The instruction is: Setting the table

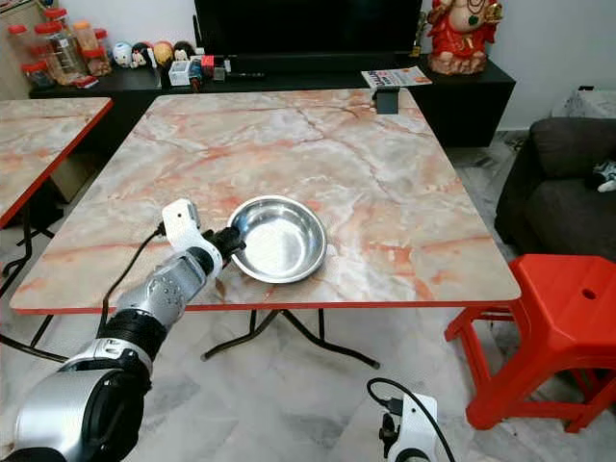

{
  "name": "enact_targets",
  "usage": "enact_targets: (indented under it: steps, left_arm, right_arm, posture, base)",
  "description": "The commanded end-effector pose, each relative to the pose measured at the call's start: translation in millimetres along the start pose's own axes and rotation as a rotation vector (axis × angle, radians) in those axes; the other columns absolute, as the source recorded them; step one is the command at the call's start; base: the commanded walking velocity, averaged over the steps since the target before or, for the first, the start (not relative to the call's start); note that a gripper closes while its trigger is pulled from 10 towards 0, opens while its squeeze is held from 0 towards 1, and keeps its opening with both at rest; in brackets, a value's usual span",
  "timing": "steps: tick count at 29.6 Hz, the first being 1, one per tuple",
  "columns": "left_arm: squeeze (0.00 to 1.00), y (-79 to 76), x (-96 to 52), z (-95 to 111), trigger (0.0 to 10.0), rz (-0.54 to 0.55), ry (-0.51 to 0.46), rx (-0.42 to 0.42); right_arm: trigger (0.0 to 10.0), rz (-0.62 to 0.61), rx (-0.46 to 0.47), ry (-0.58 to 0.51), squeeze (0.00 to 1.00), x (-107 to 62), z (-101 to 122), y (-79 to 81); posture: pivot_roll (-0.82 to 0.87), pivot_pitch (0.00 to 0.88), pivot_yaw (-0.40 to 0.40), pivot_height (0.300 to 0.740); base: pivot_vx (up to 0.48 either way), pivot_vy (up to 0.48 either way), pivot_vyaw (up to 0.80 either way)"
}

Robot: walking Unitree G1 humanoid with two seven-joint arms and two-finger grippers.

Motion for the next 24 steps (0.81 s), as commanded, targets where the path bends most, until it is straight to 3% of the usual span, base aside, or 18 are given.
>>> enact_targets:
  steps: [1,9,16,24]
  left_arm:
    - [0.0,-7.6,3.0,4.9,10.0,0.004,-0.022,-0.025]
    - [0.0,-7.8,4.0,-4.8,10.0,0.048,-0.019,-0.076]
    - [0.0,-0.2,3.4,14.0,10.0,0.13,-0.129,-0.145]
    - [0.0,0.1,3.8,14.8,10.0,0.148,-0.125,-0.145]
  right_arm:
    - [10.0,-0.003,0.0,-0.009,0.0,0.0,1.1,-0.1]
    - [10.0,-0.006,-0.003,-0.014,0.0,0.2,2.5,-1.4]
    - [10.0,-0.007,-0.005,-0.012,0.0,0.0,1.9,-2.0]
    - [10.0,-0.006,-0.003,-0.008,0.0,-0.4,0.3,-1.8]
  posture:
    - [-0.04,0.0,0.041,0.74]
    - [-0.05,0.0,0.041,0.74]
    - [-0.05,0.0,0.038,0.74]
    - [-0.05,0.0,0.039,0.74]
  base:
    - [0.0,0.0,0.0]
    - [0.0,0.0,0.0]
    - [0.0,0.0,0.0]
    - [0.0,0.0,0.0]
Point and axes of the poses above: a point about 5 cm out from each wrist's last joint towards the gripper, its own x axis pointing out of the wrist towards the gripper, its own z axis along the axis of the wrist's last joint, y = z × x, the point moved 3 cm from there along x, pointing out of the wrist towards the gripper, and after that the axes turned 7 degrees about -x, right-handed, at the moved point
